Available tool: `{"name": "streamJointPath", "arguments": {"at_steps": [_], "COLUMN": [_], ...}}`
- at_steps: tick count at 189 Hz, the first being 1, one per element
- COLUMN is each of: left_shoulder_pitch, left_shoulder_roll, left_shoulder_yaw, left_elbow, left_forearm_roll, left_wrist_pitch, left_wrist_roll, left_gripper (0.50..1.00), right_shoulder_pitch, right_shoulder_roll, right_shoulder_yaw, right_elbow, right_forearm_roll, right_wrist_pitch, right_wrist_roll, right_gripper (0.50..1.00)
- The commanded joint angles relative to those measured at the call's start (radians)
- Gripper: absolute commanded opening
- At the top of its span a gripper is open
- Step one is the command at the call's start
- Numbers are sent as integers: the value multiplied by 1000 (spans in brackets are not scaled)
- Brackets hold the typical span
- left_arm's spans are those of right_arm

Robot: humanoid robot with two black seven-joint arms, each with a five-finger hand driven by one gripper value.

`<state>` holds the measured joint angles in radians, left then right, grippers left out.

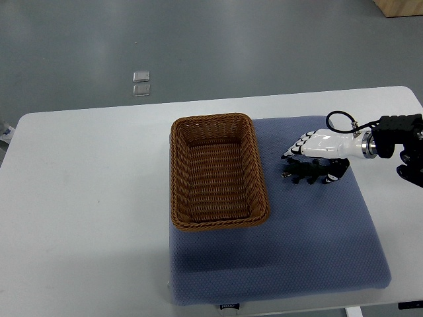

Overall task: Place crocodile in brown basket with right hand
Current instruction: 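Close the right hand fingers around the crocodile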

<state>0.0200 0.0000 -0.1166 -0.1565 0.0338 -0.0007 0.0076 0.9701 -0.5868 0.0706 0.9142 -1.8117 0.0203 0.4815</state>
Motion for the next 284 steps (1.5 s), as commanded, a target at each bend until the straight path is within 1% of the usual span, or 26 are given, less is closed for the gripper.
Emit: {"name": "streamJointPath", "arguments": {"at_steps": [1, 32, 40, 49, 64, 92, 112, 125, 134, 146, 153, 164, 167, 171, 182, 189, 196, 206, 213, 225, 250, 284], "left_shoulder_pitch": [0, 0, 0, 0, 0, 0, 0, 0, 0, 0, 0, 0, 0, 0, 0, 0, 0, 0, 0, 0, 0, 0], "left_shoulder_roll": [0, 0, 0, 0, 0, 0, 0, 0, 0, 0, 0, 0, 0, 0, 0, 0, 0, 0, 0, 0, 0, 0], "left_shoulder_yaw": [0, 0, 0, 0, 0, 0, 0, 0, 0, 0, 0, 0, 0, 0, 0, 0, 0, 0, 0, 0, 0, 0], "left_elbow": [0, 0, 0, 0, 0, 0, 0, 0, 0, 0, 0, 0, 0, 0, 0, 0, 0, 0, 0, 0, 0, 0], "left_forearm_roll": [0, 0, 0, 0, 0, 0, 0, 0, 0, 0, 0, 0, 0, 0, 0, 0, 0, 0, 0, 0, 0, 0], "left_wrist_pitch": [-1, 1, -1, 1, 1, -1, 1, -1, 1, -1, -1, 1, 1, 1, 1, -1, 1, 1, -1, 1, -1, 1], "left_wrist_roll": [0, 0, 0, 0, 0, 0, 0, 0, 0, 0, 0, 0, 0, 0, 0, 0, 0, 0, 0, 0, 0, 0], "left_gripper": [1000, 1000, 1000, 1000, 1000, 1000, 1000, 1000, 1000, 1000, 1000, 1000, 1000, 1000, 1000, 1000, 1000, 1000, 1000, 1000, 1000, 1000], "right_shoulder_pitch": [1, 1, 1, 1, -1, 1, -1, -1, 1, 1, 1, 1, 1, 1, 1, 1, 2, 4, 4, 6, 9, 12], "right_shoulder_roll": [1, -1, -1, -1, 1, 7, 8, 8, 8, 8, 8, 10, 10, 10, 10, 10, 10, 10, 10, 10, 7, -2], "right_shoulder_yaw": [0, 0, -2, -3, -8, -14, -14, -14, -14, -14, -14, -14, -14, -14, -14, -14, -14, -14, -14, -14, -11, 0], "right_elbow": [0, -1, -1, -3, -8, -8, -9, -8, -8, -8, -8, -8, -8, -8, -8, -8, -8, -8, -8, -8, -8, -8], "right_forearm_roll": [0, 0, -1, -1, -1, -1, -1, -1, -1, -1, -1, -1, -1, -1, -1, -1, -1, 0, 0, 3, 8, 17], "right_wrist_pitch": [-5, -6, -5, -5, -5, -5, -3, -3, -3, -3, 0, 0, 1, 1, 3, 3, 3, 3, 3, 1, 0, -2], "right_wrist_roll": [0, 0, 0, 0, 0, 0, 0, 0, 0, 0, 0, 0, 0, 0, 0, 0, 0, 0, 0, 2, 3, 6], "right_gripper": [928, 911, 895, 856, 836, 827, 799, 789, 760, 750, 721, 699, 682, 680, 648, 639, 613, 596, 570, 543, 527, 525]}}
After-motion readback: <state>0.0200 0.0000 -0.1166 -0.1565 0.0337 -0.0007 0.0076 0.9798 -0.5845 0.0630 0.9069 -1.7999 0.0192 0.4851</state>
